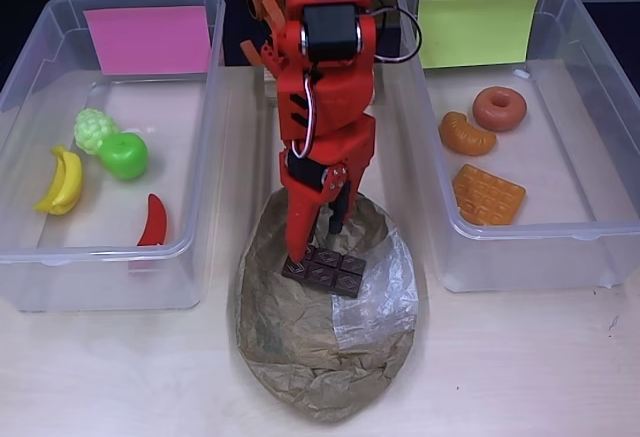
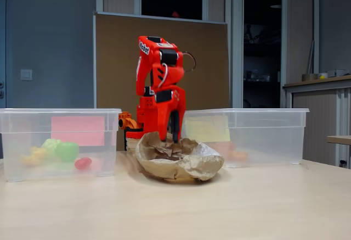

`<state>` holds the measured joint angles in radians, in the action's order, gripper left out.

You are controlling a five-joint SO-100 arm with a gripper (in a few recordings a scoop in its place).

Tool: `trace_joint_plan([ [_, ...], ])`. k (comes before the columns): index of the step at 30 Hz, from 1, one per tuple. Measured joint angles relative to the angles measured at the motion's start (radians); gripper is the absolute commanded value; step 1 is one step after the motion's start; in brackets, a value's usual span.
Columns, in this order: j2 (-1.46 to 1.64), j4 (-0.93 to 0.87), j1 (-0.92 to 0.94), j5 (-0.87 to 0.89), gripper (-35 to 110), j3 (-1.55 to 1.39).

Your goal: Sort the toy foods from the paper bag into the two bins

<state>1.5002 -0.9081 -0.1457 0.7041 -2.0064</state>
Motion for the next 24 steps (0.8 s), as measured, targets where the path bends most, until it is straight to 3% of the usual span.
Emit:
trace_joint_plan([
  [7,-0.153,0.091,-0.06,0.002,36,0.032],
  [24,-0.282,0.098,-0.043,-0.101,36,0.143],
])
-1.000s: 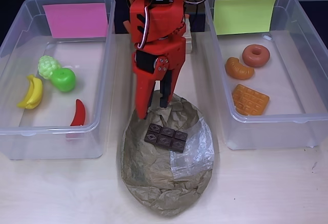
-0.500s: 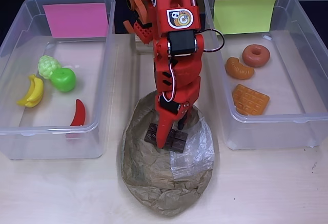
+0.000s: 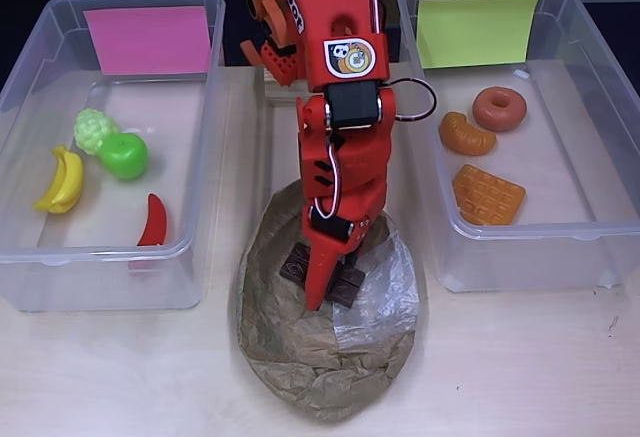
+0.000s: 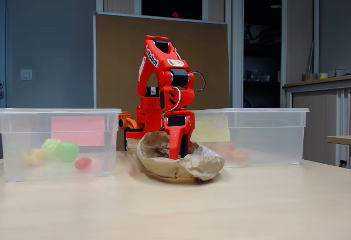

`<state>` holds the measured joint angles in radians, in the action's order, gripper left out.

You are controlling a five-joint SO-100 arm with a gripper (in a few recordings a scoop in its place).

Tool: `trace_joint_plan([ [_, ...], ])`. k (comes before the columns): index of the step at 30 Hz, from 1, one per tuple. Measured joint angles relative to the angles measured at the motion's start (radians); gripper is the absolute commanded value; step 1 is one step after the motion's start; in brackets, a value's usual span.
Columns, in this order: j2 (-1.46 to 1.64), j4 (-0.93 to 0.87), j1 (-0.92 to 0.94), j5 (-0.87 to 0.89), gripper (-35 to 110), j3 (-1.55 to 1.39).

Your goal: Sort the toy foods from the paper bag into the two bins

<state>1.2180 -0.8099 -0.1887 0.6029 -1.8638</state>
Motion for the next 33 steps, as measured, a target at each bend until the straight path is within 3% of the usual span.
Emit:
trace_joint_plan([
  [7,-0.02,-0.034,0.003,0.0,22,0.026],
  [20,-0.021,-0.155,0.005,0.012,20,0.127],
  [33,0.028,-0.583,0.044,-0.081,19,0.612],
])
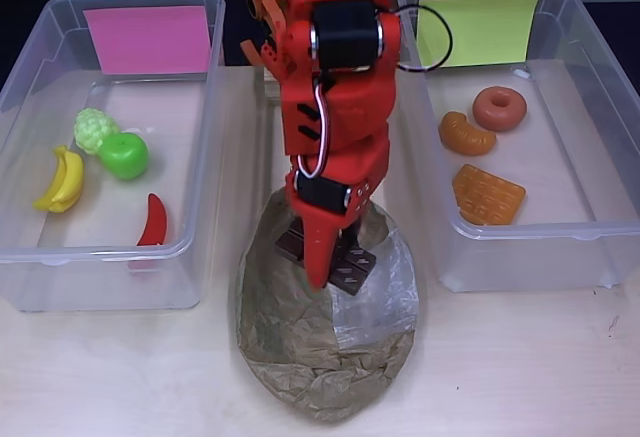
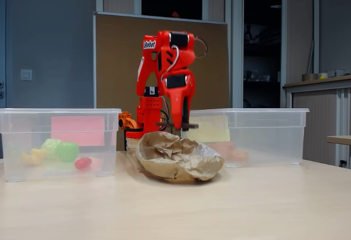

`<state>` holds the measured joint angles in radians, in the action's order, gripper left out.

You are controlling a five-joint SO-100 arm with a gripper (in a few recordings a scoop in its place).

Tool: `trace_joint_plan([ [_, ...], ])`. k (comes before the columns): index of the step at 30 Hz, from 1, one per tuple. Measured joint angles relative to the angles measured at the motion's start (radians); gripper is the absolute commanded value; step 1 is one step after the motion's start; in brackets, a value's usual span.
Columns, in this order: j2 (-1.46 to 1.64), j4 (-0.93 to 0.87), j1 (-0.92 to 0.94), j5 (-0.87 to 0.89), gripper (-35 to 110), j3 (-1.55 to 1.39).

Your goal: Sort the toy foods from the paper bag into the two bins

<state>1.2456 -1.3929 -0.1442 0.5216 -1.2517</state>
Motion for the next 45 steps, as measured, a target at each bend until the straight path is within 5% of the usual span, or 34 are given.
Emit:
trace_joint_plan([
  [5,0.117,-0.16,-0.032,0.08,19,0.025],
  [15,0.388,-0.433,-0.331,0.597,19,-0.031],
  [32,0.431,-0.195,-0.871,1.529,18,-0.299],
  [45,0.037,0.003,-0.968,1.724,19,-0.144],
])
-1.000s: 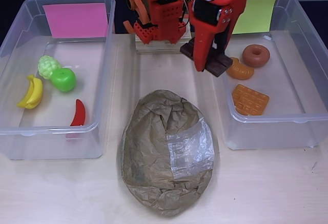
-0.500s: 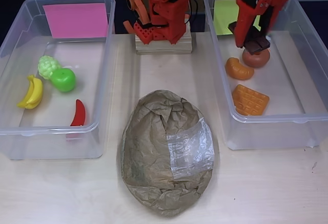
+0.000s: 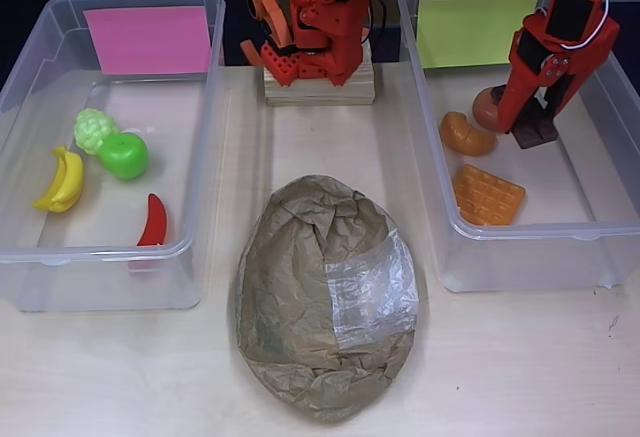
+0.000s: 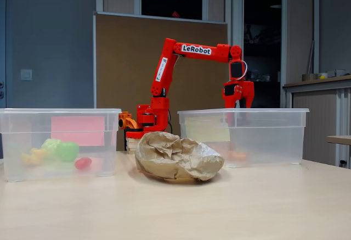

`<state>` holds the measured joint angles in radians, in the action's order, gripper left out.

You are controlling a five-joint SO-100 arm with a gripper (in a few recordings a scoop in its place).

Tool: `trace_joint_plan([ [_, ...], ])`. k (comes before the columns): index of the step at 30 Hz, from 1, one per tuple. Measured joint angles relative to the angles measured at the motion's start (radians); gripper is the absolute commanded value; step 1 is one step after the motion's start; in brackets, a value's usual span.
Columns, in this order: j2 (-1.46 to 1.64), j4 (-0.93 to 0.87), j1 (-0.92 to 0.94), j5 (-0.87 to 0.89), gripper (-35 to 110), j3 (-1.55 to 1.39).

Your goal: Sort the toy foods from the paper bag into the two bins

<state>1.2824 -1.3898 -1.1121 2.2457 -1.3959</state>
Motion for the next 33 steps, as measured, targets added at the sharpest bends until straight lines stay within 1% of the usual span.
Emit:
trace_joint_plan([
  [4,-0.097,0.041,-0.031,0.052,19,0.057],
  [10,-0.222,0.054,-0.049,0.081,22,0.176],
  [17,-0.296,0.069,-0.044,0.078,38,0.258],
  [19,-0.299,0.077,-0.046,0.06,40,0.259],
  [28,-0.299,0.072,-0.032,-0.005,39,0.293],
  [33,-0.293,-0.04,-0.015,-0.02,34,0.314],
])
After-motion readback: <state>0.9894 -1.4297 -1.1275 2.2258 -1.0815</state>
